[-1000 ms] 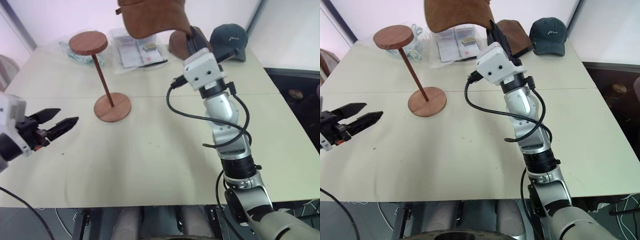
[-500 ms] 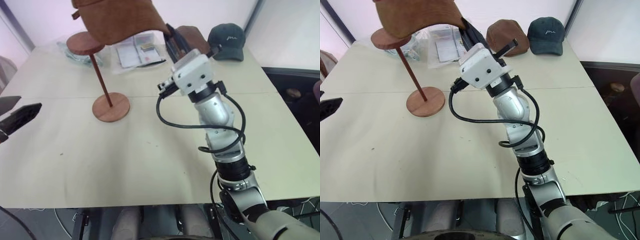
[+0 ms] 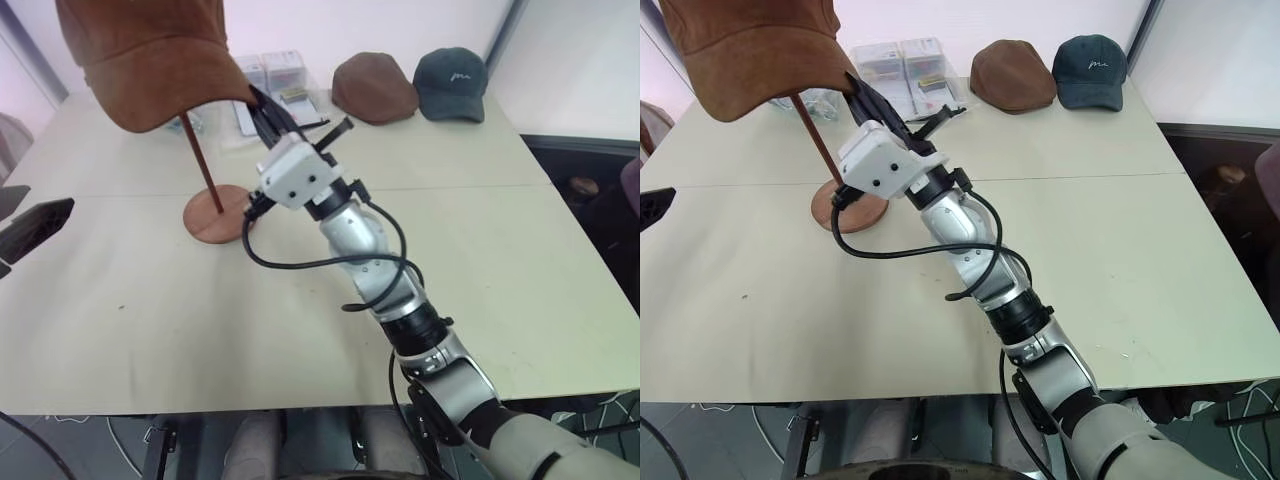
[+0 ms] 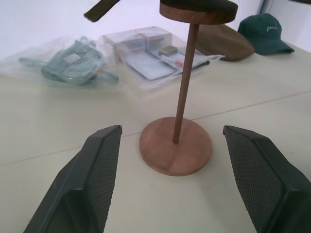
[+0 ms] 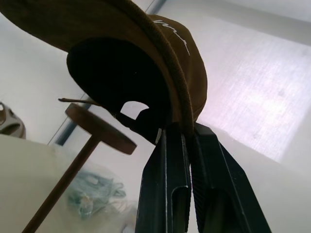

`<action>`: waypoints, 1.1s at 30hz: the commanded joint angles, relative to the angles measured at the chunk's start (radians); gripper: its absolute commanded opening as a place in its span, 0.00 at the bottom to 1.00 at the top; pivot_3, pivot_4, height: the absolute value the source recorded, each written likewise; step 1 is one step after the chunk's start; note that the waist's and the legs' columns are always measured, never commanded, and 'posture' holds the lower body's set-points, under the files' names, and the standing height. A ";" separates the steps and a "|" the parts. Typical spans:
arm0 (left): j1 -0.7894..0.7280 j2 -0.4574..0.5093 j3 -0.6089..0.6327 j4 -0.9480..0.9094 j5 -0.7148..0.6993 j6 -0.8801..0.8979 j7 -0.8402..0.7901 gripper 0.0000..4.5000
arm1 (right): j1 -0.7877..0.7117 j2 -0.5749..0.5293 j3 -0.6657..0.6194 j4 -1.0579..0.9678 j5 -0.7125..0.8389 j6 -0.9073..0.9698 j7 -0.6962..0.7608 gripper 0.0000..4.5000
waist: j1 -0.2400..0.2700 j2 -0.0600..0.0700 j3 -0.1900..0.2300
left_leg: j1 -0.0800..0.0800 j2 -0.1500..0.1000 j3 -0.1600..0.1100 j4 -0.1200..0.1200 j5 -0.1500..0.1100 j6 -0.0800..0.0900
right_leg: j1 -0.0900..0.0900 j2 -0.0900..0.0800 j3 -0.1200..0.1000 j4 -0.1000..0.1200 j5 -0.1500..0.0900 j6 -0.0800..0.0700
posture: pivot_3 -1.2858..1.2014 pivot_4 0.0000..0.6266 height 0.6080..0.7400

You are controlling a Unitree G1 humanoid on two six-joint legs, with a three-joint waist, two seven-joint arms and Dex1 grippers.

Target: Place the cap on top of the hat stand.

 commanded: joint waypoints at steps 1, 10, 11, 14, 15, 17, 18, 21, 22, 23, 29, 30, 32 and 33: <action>-0.009 -0.005 0.019 -0.021 -0.016 -0.019 0.014 0.78 | -0.060 0.020 0.027 0.041 -0.067 -0.058 -0.070 0.00 | -0.001 0.000 0.000 | 0.000 0.000 0.000 0.000 0.000 0.000 | 0.000 0.000 0.000 0.000 0.000 0.000 | 0.52 0.24 1.00; -0.038 -0.007 -0.023 -0.015 -0.021 -0.029 0.046 0.78 | -0.125 -0.002 0.070 0.156 -0.229 -0.055 -0.188 0.00 | 0.001 0.000 0.000 | -0.001 0.000 0.000 0.000 0.000 0.000 | -0.001 0.000 0.000 0.000 0.000 0.000 | 0.52 0.24 1.00; -0.044 -0.006 -0.030 -0.011 -0.019 -0.030 0.047 0.78 | -0.123 -0.002 0.072 0.165 -0.236 -0.051 -0.194 0.00 | 0.001 0.000 0.000 | -0.001 0.000 0.000 0.000 0.000 0.000 | -0.001 0.000 0.000 0.000 0.000 0.000 | 0.52 0.24 1.00; -0.067 -0.004 -0.065 0.003 -0.011 -0.037 0.050 0.78 | -0.130 0.001 0.079 0.203 -0.274 -0.026 -0.232 0.00 | -0.001 0.000 0.000 | -0.001 0.000 0.000 0.000 0.000 0.000 | -0.001 0.000 0.000 0.000 0.000 0.000 | 0.52 0.24 1.00; -0.074 -0.002 -0.076 0.009 -0.008 -0.039 0.049 0.78 | -0.132 0.001 0.083 0.207 -0.292 -0.014 -0.245 0.00 | -0.001 -0.001 0.000 | -0.001 0.000 0.000 0.000 0.000 0.000 | -0.001 0.000 0.000 0.000 0.000 0.000 | 0.52 0.24 1.00; -0.088 0.003 -0.093 0.019 -0.004 -0.041 0.049 0.78 | -0.135 -0.001 0.088 0.211 -0.316 -0.001 -0.261 0.00 | -0.001 -0.001 0.000 | -0.001 0.000 0.000 0.000 0.000 0.000 | -0.001 0.001 0.000 0.000 0.000 0.000 | 0.52 0.24 1.00; -0.101 0.012 -0.110 0.033 0.001 -0.044 0.043 0.78 | -0.133 0.001 0.090 0.210 -0.332 0.022 -0.268 0.00 | -0.001 -0.001 0.000 | -0.001 0.000 0.000 0.000 0.000 0.000 | -0.001 0.001 0.000 0.000 0.000 0.000 | 0.52 0.24 1.00; -0.144 0.041 -0.156 0.074 0.010 -0.045 0.029 0.78 | -0.130 0.004 0.092 0.213 -0.359 0.063 -0.286 0.00 | -0.001 -0.001 0.000 | -0.001 0.000 0.000 0.000 0.000 0.000 | -0.001 0.001 0.000 0.000 0.000 0.000 | 0.52 0.24 1.00; -0.157 0.049 -0.170 0.084 0.011 -0.043 0.025 0.78 | -0.128 0.005 0.091 0.213 -0.359 0.068 -0.290 0.00 | -0.001 -0.001 0.000 | -0.001 0.000 0.000 0.000 0.000 0.000 | -0.001 0.001 0.000 0.000 0.000 0.000 | 0.52 0.24 1.00; -0.168 0.059 -0.184 0.096 0.015 -0.043 0.016 0.78 | -0.122 0.010 0.093 0.203 -0.360 0.076 -0.292 0.00 | -0.001 -0.001 0.000 | -0.001 0.000 0.000 0.000 0.000 0.000 | -0.001 0.001 0.000 0.000 0.000 0.000 | 0.52 0.24 1.00; -0.250 0.110 -0.256 0.166 0.051 -0.053 -0.028 0.78 | -0.076 0.026 0.106 0.138 -0.367 0.104 -0.289 0.00 | -0.001 -0.001 0.000 | -0.001 0.000 0.000 0.000 0.000 0.000 | -0.002 0.001 0.000 0.000 0.000 0.000 | 0.52 0.24 1.00; -0.262 0.116 -0.264 0.173 0.055 -0.051 -0.033 0.78 | -0.063 0.028 0.111 0.125 -0.365 0.103 -0.286 0.00 | -0.001 -0.001 0.000 | -0.001 0.000 -0.001 0.000 0.000 0.000 | -0.002 0.001 0.000 0.000 0.000 0.000 | 0.52 0.24 1.00; -0.278 0.129 -0.274 0.186 0.063 -0.049 -0.048 0.78 | -0.037 0.033 0.122 0.099 -0.364 0.101 -0.275 0.00 | -0.001 -0.001 0.000 | -0.002 0.000 0.000 0.000 0.000 0.000 | -0.002 0.001 0.000 0.000 0.000 0.000 | 0.52 0.24 1.00; -0.284 0.133 -0.276 0.192 0.068 -0.048 -0.054 0.78 | -0.026 0.033 0.126 0.087 -0.363 0.102 -0.270 0.00 | -0.001 -0.001 0.000 | -0.002 0.000 0.000 0.000 0.000 0.000 | -0.002 0.001 0.000 0.000 0.000 0.000 | 0.52 0.24 1.00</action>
